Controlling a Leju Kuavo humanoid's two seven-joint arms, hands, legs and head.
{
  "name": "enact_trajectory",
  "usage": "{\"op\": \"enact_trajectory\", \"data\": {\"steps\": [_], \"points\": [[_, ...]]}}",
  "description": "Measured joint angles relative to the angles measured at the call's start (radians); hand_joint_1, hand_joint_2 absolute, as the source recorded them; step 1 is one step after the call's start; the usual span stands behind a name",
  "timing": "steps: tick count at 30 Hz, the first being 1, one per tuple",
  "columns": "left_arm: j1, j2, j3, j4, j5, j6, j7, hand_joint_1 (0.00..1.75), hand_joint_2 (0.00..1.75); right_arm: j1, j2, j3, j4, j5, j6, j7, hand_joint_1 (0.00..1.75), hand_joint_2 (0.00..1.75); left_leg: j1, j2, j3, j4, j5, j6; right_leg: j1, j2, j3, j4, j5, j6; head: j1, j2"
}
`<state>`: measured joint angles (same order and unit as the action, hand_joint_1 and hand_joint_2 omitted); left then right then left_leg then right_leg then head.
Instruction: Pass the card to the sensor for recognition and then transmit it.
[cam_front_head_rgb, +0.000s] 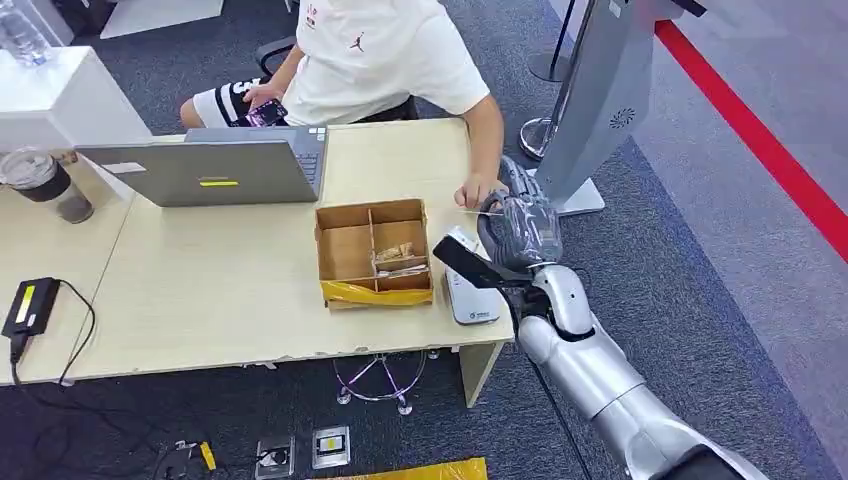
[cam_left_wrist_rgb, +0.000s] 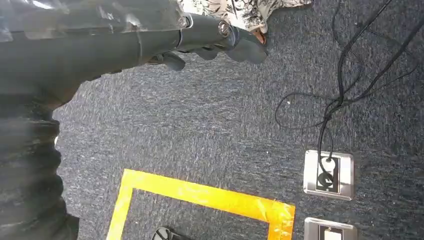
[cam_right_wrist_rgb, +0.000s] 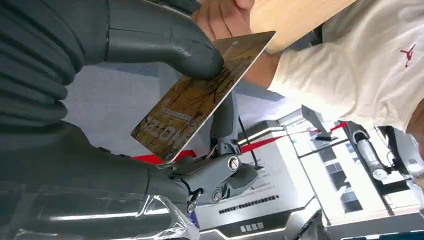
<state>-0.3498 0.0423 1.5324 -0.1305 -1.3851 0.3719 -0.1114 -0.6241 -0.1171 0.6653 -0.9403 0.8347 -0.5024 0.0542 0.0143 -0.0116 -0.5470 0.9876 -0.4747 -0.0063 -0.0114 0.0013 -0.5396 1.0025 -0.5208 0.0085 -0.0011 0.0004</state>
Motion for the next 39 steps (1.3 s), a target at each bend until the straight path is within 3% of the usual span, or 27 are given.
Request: {"op": "enact_trajectory", "data": {"steps": [9,20,39], "points": [[0.001,0.000,0.000,0.000,0.013,0.002,0.002,0.00,1.75,0.008,-0.005,-0.011,0.005,-0.008,-0.001,0.008,1.75,1.75,0.000,0.000,0.000,0.000,0.000,0.000,0.000,0.000,0.000,0.000,0.000,0.000,0.000,0.000],[0.029,0.018,0.000,0.000,0.050,0.011,0.006,0.00,1.75,0.124,-0.042,-0.080,0.040,-0.112,-0.008,-0.033,1.75,1.75,0.000,0.000,-0.001,0.000,-0.001,-0.001,0.000,0.000,0.000,0.000,0.000,0.000,0.000,0.000],[0.042,0.025,0.000,0.000,0.058,0.013,0.006,0.00,1.75,0.164,-0.015,-0.084,0.175,-0.153,-0.010,-0.076,1.75,1.75,0.000,0.000,-0.001,0.000,-0.001,-0.001,0.000,0.000,0.000,0.000,0.000,0.000,0.000,0.000]]}}
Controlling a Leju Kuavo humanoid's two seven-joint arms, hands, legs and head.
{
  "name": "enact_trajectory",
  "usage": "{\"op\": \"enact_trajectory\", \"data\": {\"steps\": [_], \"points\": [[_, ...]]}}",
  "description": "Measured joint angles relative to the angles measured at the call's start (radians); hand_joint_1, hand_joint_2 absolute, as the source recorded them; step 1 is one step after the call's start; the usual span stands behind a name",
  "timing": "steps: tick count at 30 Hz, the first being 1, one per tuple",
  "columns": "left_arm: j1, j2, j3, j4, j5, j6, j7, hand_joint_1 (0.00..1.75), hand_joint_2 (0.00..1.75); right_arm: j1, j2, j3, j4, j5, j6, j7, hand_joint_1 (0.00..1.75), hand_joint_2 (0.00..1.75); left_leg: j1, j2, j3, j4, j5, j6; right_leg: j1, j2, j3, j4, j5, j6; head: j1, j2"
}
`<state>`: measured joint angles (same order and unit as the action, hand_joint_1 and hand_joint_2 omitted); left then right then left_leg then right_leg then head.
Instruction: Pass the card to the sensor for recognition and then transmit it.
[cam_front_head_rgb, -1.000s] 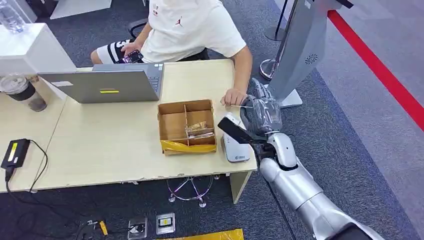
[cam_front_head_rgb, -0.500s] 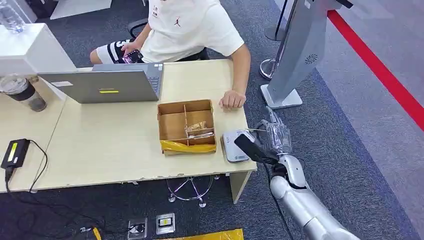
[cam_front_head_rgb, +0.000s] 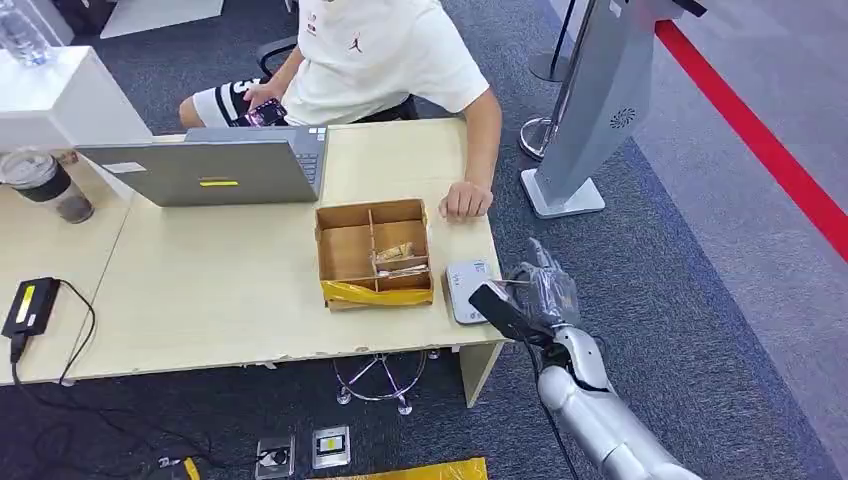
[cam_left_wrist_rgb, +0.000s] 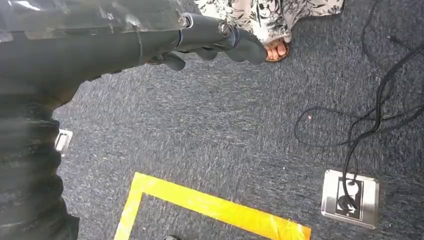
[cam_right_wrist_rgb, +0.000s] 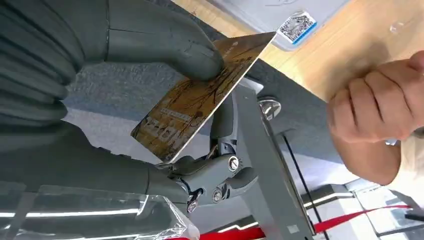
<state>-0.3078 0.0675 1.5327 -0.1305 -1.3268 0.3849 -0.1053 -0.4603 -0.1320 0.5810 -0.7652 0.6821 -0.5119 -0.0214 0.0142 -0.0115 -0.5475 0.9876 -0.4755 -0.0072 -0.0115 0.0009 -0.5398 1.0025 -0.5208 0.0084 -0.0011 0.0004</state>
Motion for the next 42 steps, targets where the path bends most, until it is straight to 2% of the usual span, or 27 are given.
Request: {"op": "enact_trajectory", "data": {"steps": [9,17,30,35,42], "points": [[0.000,0.000,0.000,0.000,-0.017,0.000,0.000,0.00,1.75,-0.003,0.000,-0.008,0.002,-0.002,-0.054,-0.007,1.75,1.75,0.000,0.000,0.000,0.000,0.000,0.000,0.000,0.000,0.000,0.000,0.000,0.000,0.000,0.000],[-0.001,0.000,0.000,0.000,-0.018,0.000,0.000,0.00,1.75,-0.012,-0.001,-0.023,-0.077,0.024,-0.023,0.011,1.75,1.75,0.000,0.000,0.000,0.000,0.000,0.000,0.000,0.000,0.000,0.000,0.000,0.000,0.000,0.000],[-0.001,0.000,0.000,0.000,-0.016,0.000,0.000,0.00,1.75,-0.035,0.002,-0.030,-0.154,0.024,-0.036,0.010,1.75,1.75,0.000,0.000,0.000,0.000,0.000,0.000,0.000,0.000,0.000,0.000,0.000,0.000,0.000,0.000],[-0.001,0.000,0.000,0.000,-0.017,-0.002,0.000,0.00,1.75,-0.039,0.006,-0.029,-0.163,0.028,0.013,0.001,1.75,1.75,0.000,0.000,0.000,0.000,0.000,0.000,0.000,0.000,0.000,0.000,0.000,0.000,0.000,0.000],[-0.002,-0.001,0.000,0.000,-0.016,-0.004,0.000,0.00,1.75,-0.039,0.025,-0.027,-0.161,0.039,0.030,-0.002,1.75,1.75,0.000,0.000,0.000,0.000,0.000,0.000,0.000,0.000,0.000,0.000,0.000,0.000,0.000,0.000]]}}
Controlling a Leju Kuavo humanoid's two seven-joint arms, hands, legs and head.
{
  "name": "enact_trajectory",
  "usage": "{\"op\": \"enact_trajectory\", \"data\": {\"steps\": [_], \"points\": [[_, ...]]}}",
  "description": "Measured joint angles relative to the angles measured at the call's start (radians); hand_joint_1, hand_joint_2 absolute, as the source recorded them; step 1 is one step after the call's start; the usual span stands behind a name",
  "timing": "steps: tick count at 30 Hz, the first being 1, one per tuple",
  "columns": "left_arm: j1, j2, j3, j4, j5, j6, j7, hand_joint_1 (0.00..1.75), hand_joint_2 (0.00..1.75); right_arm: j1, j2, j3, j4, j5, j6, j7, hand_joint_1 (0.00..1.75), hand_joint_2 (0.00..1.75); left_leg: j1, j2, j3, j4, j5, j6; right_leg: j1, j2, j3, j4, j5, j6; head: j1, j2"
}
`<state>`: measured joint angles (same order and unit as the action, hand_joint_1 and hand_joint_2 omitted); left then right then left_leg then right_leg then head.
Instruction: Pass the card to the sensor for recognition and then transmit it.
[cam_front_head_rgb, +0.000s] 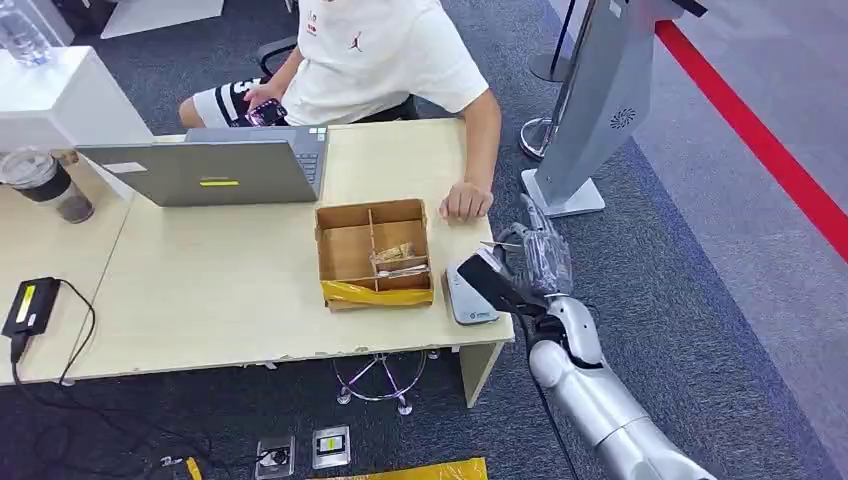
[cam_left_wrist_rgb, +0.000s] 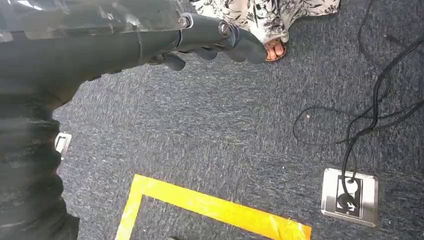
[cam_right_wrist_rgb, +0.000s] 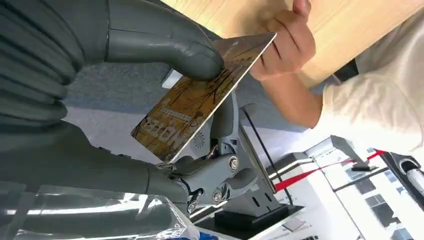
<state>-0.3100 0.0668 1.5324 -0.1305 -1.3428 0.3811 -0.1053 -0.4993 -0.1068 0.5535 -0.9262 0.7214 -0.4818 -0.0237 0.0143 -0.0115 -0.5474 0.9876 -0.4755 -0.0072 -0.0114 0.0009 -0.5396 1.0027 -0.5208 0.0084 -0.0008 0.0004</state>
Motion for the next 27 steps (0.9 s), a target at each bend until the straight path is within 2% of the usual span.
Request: {"op": "enact_trajectory", "data": {"steps": [4,10,27], "points": [[-0.002,0.000,0.000,0.000,0.000,-0.001,0.000,0.00,1.75,0.000,0.010,0.000,0.015,-0.004,0.034,-0.008,1.75,1.75,0.000,0.000,0.000,0.000,0.000,0.000,0.000,0.000,0.000,0.000,0.000,0.000,0.000,0.000],[-0.004,0.000,0.000,0.000,-0.003,-0.001,0.000,0.00,1.75,-0.001,0.029,0.000,0.075,-0.020,0.033,-0.029,1.75,1.75,0.000,0.000,0.000,0.000,0.000,0.000,0.000,0.000,0.000,0.000,0.000,0.000,0.000,0.000],[-0.006,0.000,0.000,0.000,-0.007,-0.002,0.002,0.00,1.75,-0.003,0.050,0.000,0.212,-0.037,0.037,-0.021,1.75,1.75,0.000,0.000,0.000,0.000,0.000,0.000,0.000,0.000,0.000,0.000,0.000,0.000,0.000,0.000]]}}
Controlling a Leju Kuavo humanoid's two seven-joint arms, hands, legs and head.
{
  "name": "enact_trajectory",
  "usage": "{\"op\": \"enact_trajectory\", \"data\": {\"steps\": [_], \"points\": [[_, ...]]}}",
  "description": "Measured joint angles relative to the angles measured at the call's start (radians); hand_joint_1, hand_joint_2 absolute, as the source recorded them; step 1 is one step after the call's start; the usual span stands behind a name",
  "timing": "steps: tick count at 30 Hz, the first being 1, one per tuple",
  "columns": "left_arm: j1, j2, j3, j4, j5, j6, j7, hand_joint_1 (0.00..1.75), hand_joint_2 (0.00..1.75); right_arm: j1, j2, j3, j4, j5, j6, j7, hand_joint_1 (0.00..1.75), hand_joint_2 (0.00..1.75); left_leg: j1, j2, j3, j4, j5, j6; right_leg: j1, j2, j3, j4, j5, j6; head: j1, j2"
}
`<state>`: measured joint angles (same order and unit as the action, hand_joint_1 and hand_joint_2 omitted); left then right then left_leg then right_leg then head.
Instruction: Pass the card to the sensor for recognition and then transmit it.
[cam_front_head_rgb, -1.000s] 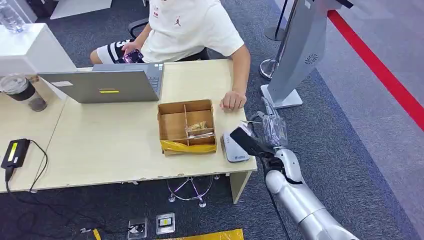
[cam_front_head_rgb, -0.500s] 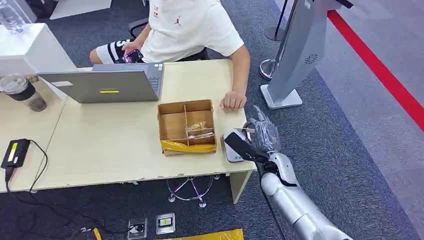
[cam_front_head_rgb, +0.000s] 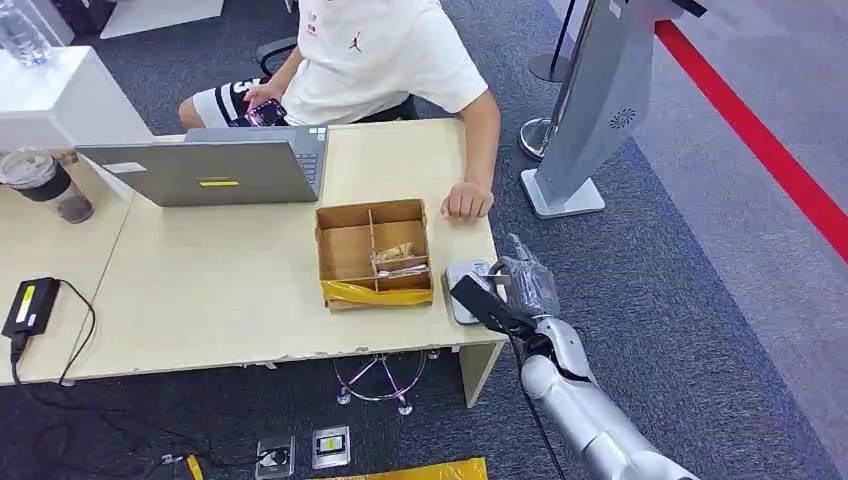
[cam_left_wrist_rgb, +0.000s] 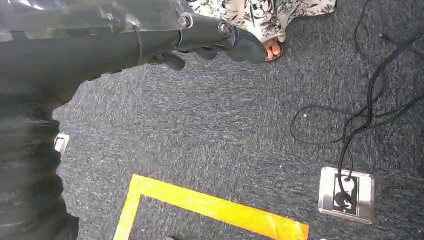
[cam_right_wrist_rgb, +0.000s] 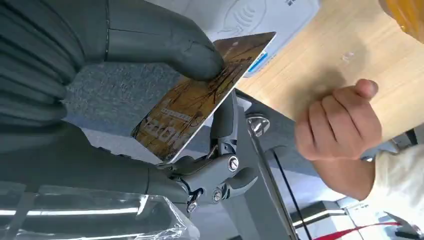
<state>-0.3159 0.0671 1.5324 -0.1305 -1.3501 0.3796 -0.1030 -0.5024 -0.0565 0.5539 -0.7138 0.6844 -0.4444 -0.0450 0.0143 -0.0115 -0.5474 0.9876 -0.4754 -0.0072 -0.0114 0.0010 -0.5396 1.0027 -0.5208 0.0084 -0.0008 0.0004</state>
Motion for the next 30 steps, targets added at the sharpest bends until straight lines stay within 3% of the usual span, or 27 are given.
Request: {"op": "enact_trajectory", "data": {"steps": [30], "points": [[-0.002,0.000,0.000,0.000,-0.012,-0.005,0.001,0.00,1.75,-0.016,0.011,0.000,0.062,0.004,-0.011,-0.009,1.75,1.75,0.000,0.000,0.000,0.000,0.000,0.000,0.000,0.000,0.000,0.000,0.000,0.000,0.000,0.000]]}}
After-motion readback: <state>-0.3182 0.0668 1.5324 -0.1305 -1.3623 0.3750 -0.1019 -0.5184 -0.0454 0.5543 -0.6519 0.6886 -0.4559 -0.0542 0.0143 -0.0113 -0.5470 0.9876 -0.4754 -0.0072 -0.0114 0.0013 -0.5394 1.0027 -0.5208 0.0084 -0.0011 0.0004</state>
